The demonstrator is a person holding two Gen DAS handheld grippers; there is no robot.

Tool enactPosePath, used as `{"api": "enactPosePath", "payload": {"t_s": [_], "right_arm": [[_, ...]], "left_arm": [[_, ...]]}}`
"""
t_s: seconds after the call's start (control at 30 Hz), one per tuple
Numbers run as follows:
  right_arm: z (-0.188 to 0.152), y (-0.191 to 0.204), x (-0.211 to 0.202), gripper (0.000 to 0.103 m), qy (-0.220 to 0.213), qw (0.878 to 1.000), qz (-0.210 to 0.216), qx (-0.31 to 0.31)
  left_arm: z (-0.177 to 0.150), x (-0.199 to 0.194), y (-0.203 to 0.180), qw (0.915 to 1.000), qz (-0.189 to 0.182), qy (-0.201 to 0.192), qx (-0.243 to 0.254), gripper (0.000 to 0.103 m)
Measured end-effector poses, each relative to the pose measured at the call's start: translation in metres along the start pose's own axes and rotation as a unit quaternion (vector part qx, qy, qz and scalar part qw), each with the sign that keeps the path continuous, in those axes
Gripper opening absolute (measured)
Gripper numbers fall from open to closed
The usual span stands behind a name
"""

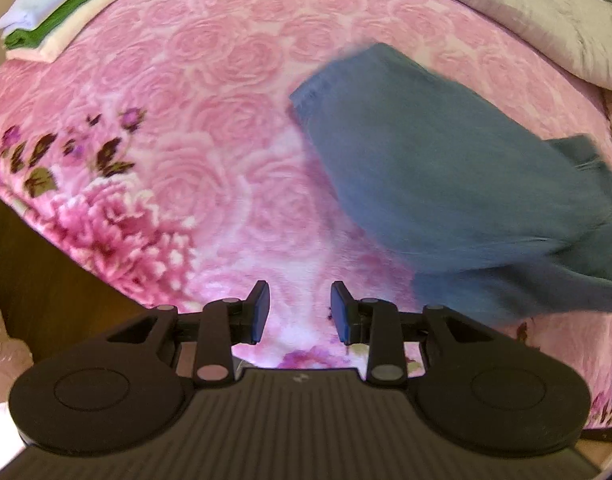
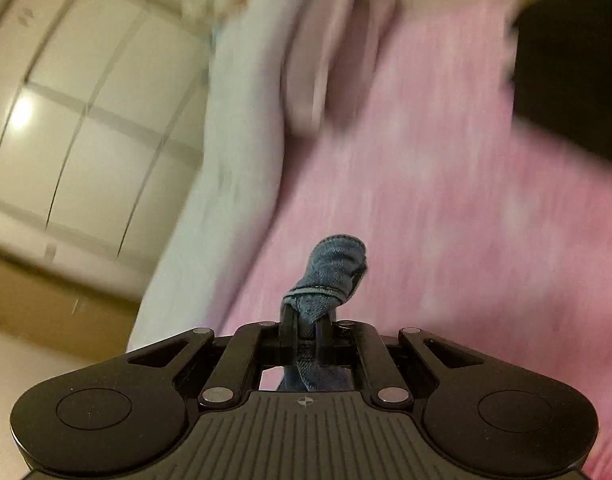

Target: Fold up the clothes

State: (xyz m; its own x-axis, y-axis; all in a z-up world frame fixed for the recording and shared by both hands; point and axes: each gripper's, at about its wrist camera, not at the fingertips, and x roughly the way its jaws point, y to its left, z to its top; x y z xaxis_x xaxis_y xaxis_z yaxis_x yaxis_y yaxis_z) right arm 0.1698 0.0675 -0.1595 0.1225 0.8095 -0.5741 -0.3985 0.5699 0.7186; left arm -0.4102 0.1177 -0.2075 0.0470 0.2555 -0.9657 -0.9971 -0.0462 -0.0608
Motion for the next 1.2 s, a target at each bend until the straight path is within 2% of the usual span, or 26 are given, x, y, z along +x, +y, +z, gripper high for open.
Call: {"api": "enactPosePath", "payload": {"t_s": [0.03,0.07,0.13,0.17,0.2,0.27,0.4,0.47,0.63,0.73,0.87,0.93,1.1,1.2], "right_arm": [[0.014,-0.004,-0.006,0.006,-0.038,0.999,-0.036,-0.012],[0.026,-0.011,-0.007,0.006,-0.052,0.996,-0.07,-0.022],[0.044,-0.033,-0.002,0.008,-0.026,0.989,-0.143,-0.036],[0.046,-0.048,0.003,0.011,-0.001,0.981,-0.191,-0.039],[0.045,-0.063,0.006,0.024,0.023,0.972,-0.232,-0.037],[0.035,-0.093,0.007,0.039,0.061,0.955,-0.289,-0.03],[-0.005,-0.126,-0.007,0.046,0.091,0.954,-0.285,-0.02],[-0.019,-0.138,-0.008,0.047,0.124,0.951,-0.281,-0.022],[-0.056,-0.146,-0.006,0.047,0.172,0.95,-0.259,-0.025],[-0.06,-0.151,0.0,0.048,0.167,0.951,-0.259,-0.028],[-0.051,-0.154,0.003,0.048,0.134,0.95,-0.277,-0.043],[-0.048,-0.154,0.006,0.048,0.123,0.95,-0.284,-0.049],[-0.059,-0.154,0.011,0.049,0.114,0.948,-0.296,-0.039],[-0.072,-0.152,0.015,0.049,0.121,0.945,-0.302,-0.025]], "left_arm": [[-0.002,0.002,-0.003,1.0,-0.004,0.001,0.004,0.029],[-0.005,0.005,-0.006,0.9999,-0.008,0.004,0.007,0.029],[-0.01,0.012,-0.011,0.9997,-0.013,0.017,0.008,0.029],[-0.012,0.016,-0.013,0.9996,-0.014,0.024,0.009,0.029],[-0.014,0.02,-0.015,0.9994,-0.013,0.03,0.01,0.029],[-0.017,0.027,-0.018,0.999,-0.013,0.041,0.011,0.029],[-0.017,0.037,-0.028,0.9984,-0.009,0.049,0.027,0.029],[-0.013,0.042,-0.036,0.998,-0.008,0.048,0.039,0.029],[0.001,0.054,-0.054,0.9978,-0.026,0.036,0.048,0.029],[0.013,0.065,-0.06,0.9977,-0.044,0.028,0.042,0.03],[0.034,0.085,-0.065,0.9966,-0.075,0.022,0.024,0.031],[0.048,0.094,-0.069,0.9948,-0.099,0.015,0.019,0.035],[0.085,0.125,-0.081,0.9847,-0.173,0.01,-0.017,0.04],[0.108,0.154,-0.088,0.9789,-0.197,0.01,-0.055,0.04]]}}
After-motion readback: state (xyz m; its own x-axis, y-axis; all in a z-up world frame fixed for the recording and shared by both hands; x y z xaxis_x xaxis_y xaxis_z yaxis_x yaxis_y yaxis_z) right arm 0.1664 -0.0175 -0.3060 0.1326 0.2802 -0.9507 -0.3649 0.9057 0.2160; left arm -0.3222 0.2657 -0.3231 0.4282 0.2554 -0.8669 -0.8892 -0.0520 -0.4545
